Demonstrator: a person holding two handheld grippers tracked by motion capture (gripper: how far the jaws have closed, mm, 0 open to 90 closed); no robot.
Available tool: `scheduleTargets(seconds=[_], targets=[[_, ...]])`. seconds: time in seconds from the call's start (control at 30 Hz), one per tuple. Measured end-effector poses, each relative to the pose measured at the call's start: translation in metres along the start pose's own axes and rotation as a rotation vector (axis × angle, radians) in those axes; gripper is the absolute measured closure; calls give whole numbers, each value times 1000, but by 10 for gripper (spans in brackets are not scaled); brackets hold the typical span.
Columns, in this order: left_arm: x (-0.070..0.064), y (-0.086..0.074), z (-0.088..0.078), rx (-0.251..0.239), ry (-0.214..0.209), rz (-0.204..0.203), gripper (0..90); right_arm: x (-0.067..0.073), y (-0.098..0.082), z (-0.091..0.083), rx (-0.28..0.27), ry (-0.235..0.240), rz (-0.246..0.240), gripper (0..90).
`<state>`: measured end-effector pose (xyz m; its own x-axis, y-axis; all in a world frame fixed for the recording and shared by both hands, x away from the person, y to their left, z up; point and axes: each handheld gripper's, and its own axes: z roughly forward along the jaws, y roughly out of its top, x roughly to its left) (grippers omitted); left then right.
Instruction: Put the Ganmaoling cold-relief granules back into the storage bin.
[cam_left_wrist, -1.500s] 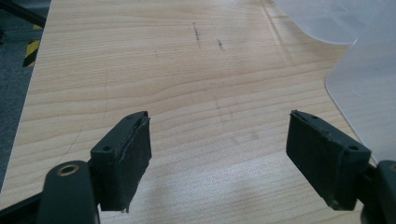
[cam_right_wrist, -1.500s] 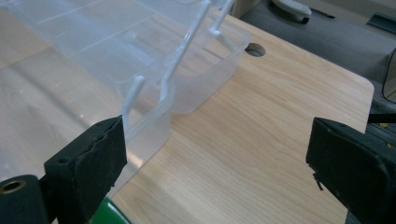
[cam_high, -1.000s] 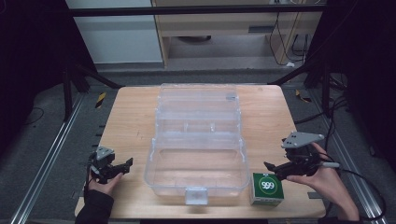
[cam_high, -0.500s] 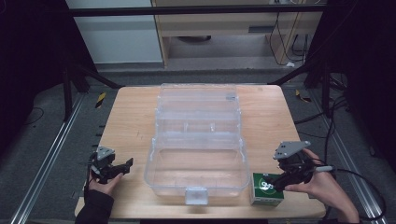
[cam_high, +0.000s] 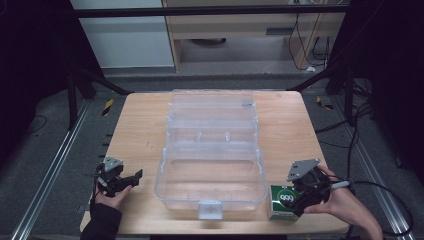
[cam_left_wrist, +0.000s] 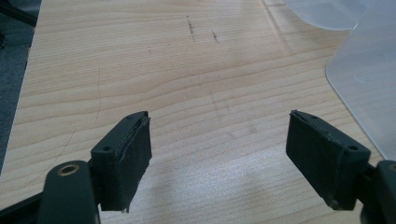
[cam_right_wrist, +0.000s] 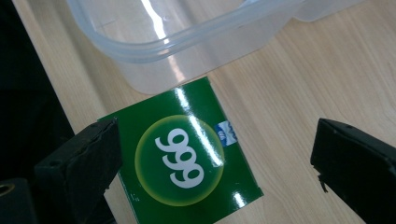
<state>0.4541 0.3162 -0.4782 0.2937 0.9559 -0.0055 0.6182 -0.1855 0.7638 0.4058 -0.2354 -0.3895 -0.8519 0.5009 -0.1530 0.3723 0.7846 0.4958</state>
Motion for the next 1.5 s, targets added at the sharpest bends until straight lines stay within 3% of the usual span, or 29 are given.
scheduleTargets(seconds=[0.37, 0.8, 1.07, 1.5], targets=[[0, 0, 0, 0, 0, 1, 217, 9, 0, 12, 78, 43, -100, 13], [0, 0, 0, -1, 1, 2, 217, 13, -1, 20, 121, 82, -144, 13], [0, 0, 0, 1, 1, 2, 217, 13, -6, 31, 148, 80, -169, 12], [1, 0, 1, 4, 3, 3, 217, 12, -8, 50, 201, 128, -194, 26]])
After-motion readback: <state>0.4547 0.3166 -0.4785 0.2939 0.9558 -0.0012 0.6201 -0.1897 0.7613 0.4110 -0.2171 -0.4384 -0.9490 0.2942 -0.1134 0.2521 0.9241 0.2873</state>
